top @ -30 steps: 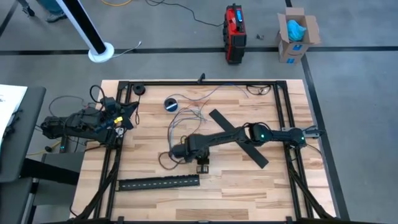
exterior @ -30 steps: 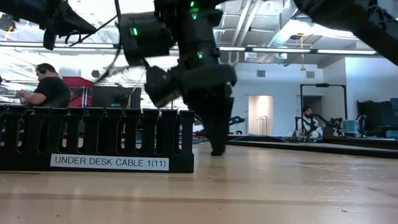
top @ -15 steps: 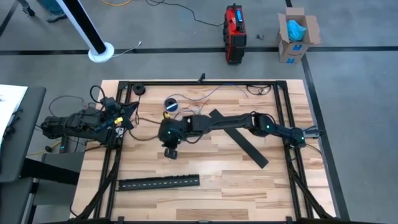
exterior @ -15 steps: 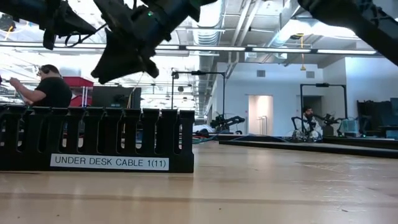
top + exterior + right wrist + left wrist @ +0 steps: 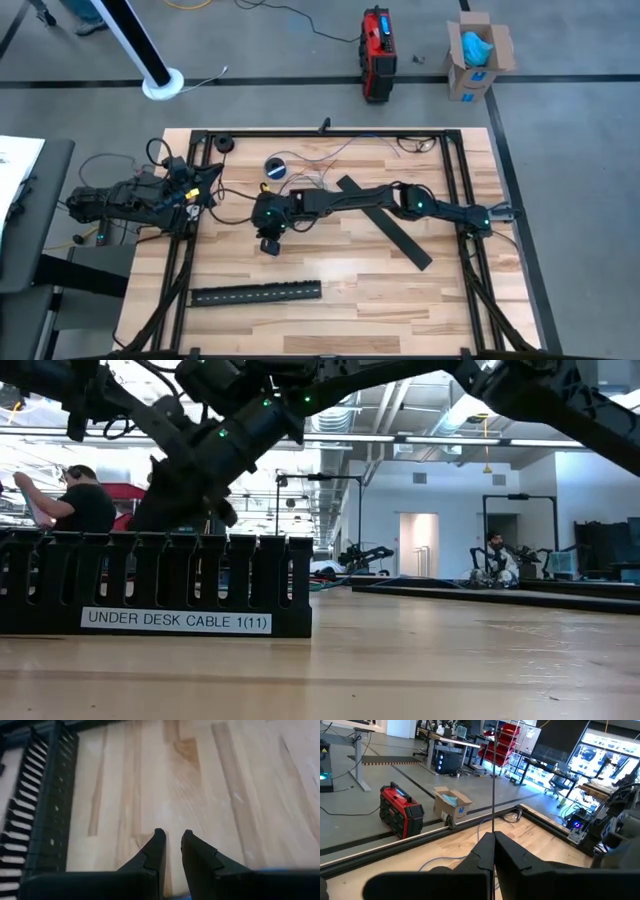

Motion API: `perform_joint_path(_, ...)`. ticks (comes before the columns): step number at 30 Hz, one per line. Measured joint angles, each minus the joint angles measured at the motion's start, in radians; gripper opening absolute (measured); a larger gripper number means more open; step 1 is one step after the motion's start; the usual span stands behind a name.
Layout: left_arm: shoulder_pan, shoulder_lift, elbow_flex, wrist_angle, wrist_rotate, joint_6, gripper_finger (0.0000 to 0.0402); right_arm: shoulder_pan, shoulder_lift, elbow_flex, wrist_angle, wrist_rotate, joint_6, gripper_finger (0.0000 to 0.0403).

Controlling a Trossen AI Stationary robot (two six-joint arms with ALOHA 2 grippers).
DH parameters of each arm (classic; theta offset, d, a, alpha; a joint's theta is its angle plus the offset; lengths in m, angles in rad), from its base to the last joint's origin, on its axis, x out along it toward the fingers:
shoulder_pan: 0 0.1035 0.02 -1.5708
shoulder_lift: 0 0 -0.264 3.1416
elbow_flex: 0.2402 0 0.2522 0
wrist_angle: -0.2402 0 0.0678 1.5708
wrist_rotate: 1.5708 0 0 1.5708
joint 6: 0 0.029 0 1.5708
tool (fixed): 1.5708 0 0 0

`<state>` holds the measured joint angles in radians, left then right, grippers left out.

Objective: Ziptie cables
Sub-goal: Wrap the cable wires with the black zip tie

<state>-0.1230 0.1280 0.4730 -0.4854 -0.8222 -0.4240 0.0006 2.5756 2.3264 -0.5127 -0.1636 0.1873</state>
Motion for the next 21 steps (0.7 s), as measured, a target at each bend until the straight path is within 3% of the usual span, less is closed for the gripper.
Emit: perform_joint_path(21, 0.000, 0.000, -0.001, -0.003, -0.021, -0.005, 0.0000, 0.006, 0.032, 0.000, -0.127, -0.043, -0.075, 0.0054)
